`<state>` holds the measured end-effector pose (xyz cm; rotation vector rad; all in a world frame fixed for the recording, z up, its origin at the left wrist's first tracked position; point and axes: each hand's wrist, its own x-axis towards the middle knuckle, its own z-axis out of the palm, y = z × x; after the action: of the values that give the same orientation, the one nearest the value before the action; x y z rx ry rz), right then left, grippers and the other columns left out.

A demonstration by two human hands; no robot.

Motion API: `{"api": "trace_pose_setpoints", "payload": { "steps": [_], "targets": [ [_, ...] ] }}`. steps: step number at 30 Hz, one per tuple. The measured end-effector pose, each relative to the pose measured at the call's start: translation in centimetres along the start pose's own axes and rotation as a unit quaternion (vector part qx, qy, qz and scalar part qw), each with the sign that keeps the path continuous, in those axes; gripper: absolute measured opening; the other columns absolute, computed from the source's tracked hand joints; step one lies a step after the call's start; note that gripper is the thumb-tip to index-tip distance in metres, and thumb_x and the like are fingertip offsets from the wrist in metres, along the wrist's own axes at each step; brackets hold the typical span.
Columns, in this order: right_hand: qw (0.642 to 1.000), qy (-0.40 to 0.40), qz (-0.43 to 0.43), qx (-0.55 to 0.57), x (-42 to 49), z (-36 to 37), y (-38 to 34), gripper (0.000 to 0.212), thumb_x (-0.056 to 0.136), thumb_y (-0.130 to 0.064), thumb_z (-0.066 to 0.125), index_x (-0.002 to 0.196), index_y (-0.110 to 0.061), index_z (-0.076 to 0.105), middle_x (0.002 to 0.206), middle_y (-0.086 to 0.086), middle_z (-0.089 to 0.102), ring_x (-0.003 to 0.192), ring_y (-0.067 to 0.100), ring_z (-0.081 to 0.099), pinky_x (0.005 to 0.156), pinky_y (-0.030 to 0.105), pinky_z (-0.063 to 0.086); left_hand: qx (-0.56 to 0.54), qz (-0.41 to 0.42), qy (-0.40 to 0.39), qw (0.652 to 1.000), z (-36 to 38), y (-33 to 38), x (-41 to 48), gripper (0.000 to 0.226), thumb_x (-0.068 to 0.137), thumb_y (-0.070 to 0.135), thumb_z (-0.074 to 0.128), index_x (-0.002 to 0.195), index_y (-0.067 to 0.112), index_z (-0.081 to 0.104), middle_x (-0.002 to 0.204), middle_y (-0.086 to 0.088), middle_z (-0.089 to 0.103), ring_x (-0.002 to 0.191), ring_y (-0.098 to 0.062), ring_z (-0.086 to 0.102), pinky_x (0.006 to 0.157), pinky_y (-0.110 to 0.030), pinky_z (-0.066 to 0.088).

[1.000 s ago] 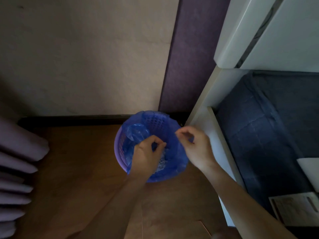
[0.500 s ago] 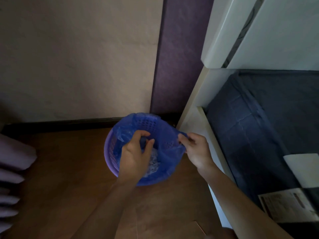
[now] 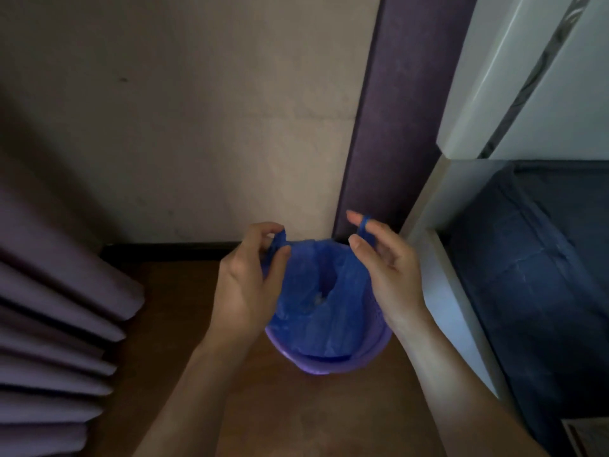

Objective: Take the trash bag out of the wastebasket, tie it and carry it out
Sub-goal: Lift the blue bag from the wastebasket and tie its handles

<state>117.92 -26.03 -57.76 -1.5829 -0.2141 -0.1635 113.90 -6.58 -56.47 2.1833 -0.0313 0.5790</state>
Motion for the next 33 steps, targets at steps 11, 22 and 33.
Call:
{"api": "trace_pose_setpoints", "payload": {
  "steps": [11,22,33],
  "targets": [
    [0.976,-0.194,0.037,-0.087,-1.5,4.1,-0.2,0.079,0.076,-0.016,0.083,0.144,-0.029,0.045,0.125,-0.015,0.068,0.114,0.002,0.065,0.095,0.029,0.055,-0.163,0.019,-0.122,0.979,-1.2,2.8,0.8,0.029,0.086,0.015,0.074,0.112,0.021,0.062,0.084,0.002,0.073,0.087,-0.013,0.073,0.083,-0.03,0.057],
    [0.982,-0.174,0.012,-0.076,-1.5,3.6,-1.1,0.012,0.084,-0.02,0.078,0.092,-0.016,0.071,0.082,-0.002,0.076,0.081,0.011,0.073,0.075,0.03,0.057,-0.165,-0.04,-0.319,0.932,1.9,-3.2,-0.7,0.079,0.078,0.023,0.082,0.145,0.025,0.04,0.137,0.008,0.055,0.129,-0.006,0.052,0.104,-0.032,0.047],
    [0.991,-0.091,0.088,-0.04,-0.7,-5.0,0.4,0.032,0.079,-0.034,0.077,0.11,-0.027,0.073,0.123,-0.009,0.07,0.122,0.003,0.06,0.103,0.027,0.045,-0.39,-0.361,0.0,0.847,5.0,-3.8,-0.8,0.019,0.1,0.026,0.053,0.088,0.014,0.061,0.094,-0.01,0.078,0.092,-0.024,0.074,0.084,-0.044,0.058]
  ]
}}
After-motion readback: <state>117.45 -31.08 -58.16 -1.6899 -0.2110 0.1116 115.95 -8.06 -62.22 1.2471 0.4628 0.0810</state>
